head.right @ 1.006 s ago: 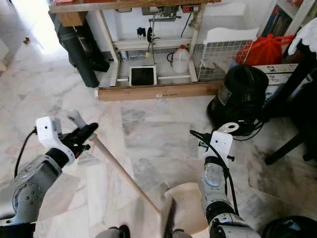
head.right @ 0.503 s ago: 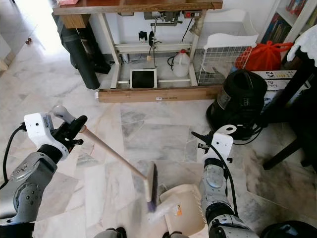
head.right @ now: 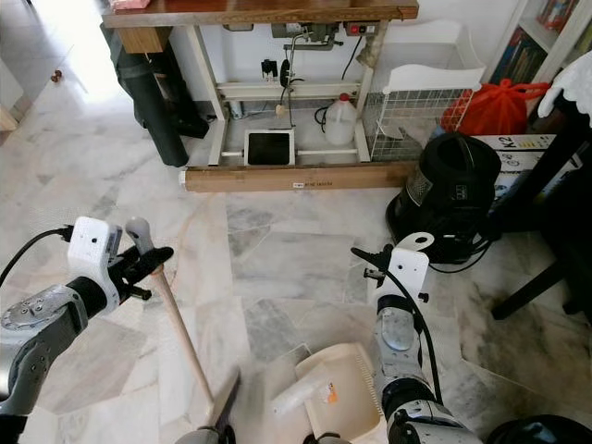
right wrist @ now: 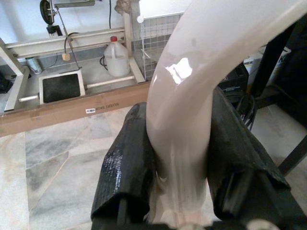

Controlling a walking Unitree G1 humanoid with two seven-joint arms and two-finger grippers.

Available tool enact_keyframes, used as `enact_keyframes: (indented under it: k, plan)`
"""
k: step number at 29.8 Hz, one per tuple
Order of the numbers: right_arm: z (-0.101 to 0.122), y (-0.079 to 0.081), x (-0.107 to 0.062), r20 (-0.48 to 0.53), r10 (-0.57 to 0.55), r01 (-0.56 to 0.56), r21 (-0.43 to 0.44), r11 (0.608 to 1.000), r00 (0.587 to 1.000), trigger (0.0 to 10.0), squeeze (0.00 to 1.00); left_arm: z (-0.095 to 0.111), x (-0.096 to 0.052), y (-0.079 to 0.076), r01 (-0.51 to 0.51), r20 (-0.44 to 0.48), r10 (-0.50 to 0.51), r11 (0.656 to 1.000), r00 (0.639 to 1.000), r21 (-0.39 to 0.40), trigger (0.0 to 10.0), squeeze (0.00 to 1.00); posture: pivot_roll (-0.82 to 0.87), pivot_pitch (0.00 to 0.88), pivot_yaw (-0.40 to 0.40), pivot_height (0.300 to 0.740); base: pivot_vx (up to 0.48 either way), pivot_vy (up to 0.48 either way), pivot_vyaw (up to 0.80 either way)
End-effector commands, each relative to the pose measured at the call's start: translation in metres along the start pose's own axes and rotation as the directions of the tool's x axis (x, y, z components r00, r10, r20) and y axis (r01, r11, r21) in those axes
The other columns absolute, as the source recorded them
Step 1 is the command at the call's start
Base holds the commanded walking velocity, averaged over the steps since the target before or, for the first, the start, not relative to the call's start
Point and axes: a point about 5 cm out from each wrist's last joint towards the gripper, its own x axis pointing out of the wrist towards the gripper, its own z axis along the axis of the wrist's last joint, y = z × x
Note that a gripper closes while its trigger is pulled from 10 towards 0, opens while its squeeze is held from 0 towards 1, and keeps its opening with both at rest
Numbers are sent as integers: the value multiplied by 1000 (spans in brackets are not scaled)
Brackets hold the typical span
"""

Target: Sweep floor

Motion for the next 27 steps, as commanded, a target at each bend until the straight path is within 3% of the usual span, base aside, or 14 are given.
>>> enact_keyframes:
  k: [1,8,20,27]
  plan:
    - [-23,15,-13,-126,20,-10,82,997,992,10000,0,-6,-4,-3,64,-43,-65,998,997,-26,10000,0,181,131,71,740,0,0,0]
    - [-22,13,-13,-124,11,-2,73,997,992,10000,0,-10,-7,1,102,-59,-107,991,993,-81,10000,0,179,132,72,740,0,0,0]
    - [-20,14,-10,-121,9,0,77,997,993,10000,0,-5,4,-2,162,39,-157,958,987,-239,10000,0,176,134,76,740,0,0,0]
    - [-20,16,-11,-124,14,-5,78,997,992,10000,0,-10,8,-4,145,42,-139,959,989,-245,10000,0,173,136,74,740,0,0,0]
